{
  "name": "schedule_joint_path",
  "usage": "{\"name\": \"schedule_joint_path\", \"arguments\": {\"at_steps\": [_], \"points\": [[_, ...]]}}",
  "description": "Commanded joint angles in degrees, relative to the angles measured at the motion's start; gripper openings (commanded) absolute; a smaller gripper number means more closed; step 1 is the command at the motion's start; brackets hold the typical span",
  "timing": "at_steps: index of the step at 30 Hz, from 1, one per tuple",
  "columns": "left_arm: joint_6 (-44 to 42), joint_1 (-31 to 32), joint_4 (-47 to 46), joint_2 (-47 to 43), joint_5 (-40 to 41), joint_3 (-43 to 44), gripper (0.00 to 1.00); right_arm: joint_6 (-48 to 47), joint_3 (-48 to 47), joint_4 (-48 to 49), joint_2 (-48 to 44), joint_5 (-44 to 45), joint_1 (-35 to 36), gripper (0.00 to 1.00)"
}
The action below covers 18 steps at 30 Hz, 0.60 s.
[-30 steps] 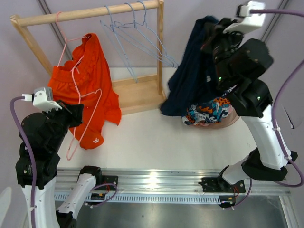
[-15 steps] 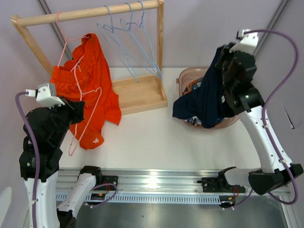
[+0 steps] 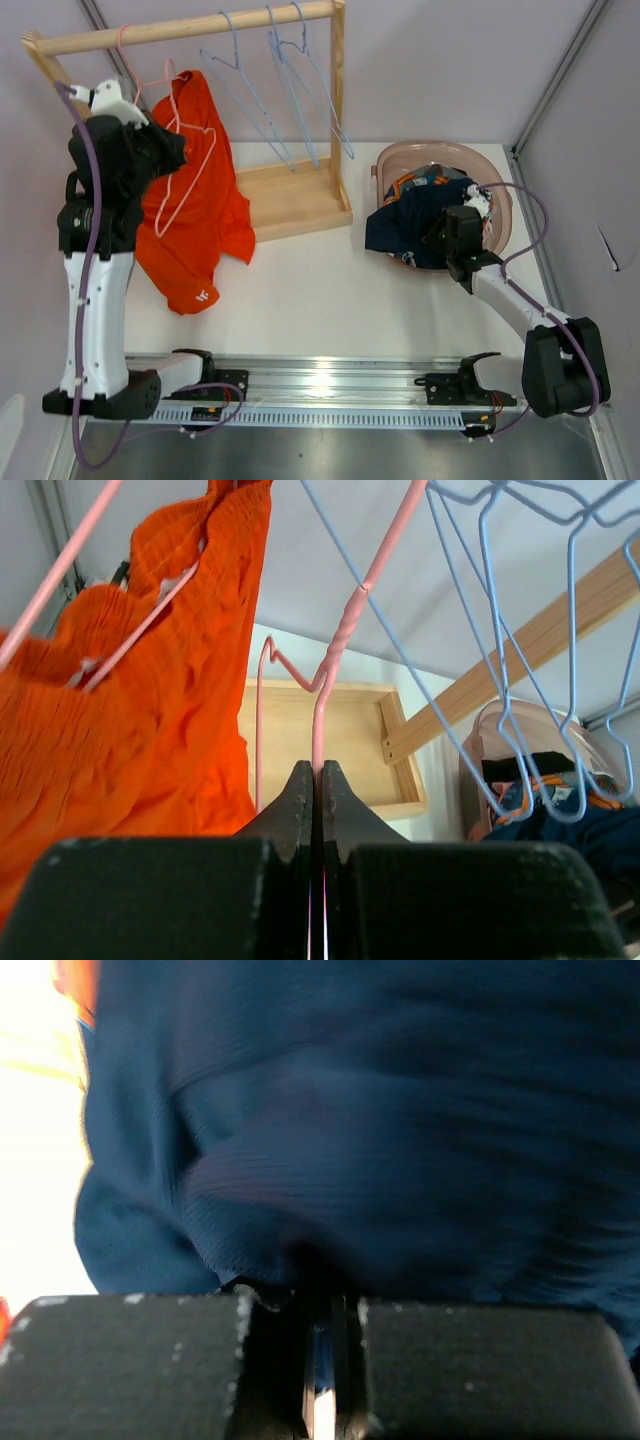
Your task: Remove the shorts from the hanger
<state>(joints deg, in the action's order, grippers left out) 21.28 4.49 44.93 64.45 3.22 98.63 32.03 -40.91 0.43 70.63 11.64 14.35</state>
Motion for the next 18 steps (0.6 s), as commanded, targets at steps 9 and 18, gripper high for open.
{"name": "schedule_joint_path", "arguments": {"at_steps": [9, 18], "points": [[0.3, 0.1, -1.9, 16.9, -2.1, 21.7, 0.0, 11.3, 7.3, 6.6, 9.1, -16.6, 1.9, 1.0], [4.1, 0.3, -3.0, 15.6, -6.0, 25.4, 0.0, 10.0, 8.8, 5.0, 4.5, -15.1, 4.5, 0.99]]}}
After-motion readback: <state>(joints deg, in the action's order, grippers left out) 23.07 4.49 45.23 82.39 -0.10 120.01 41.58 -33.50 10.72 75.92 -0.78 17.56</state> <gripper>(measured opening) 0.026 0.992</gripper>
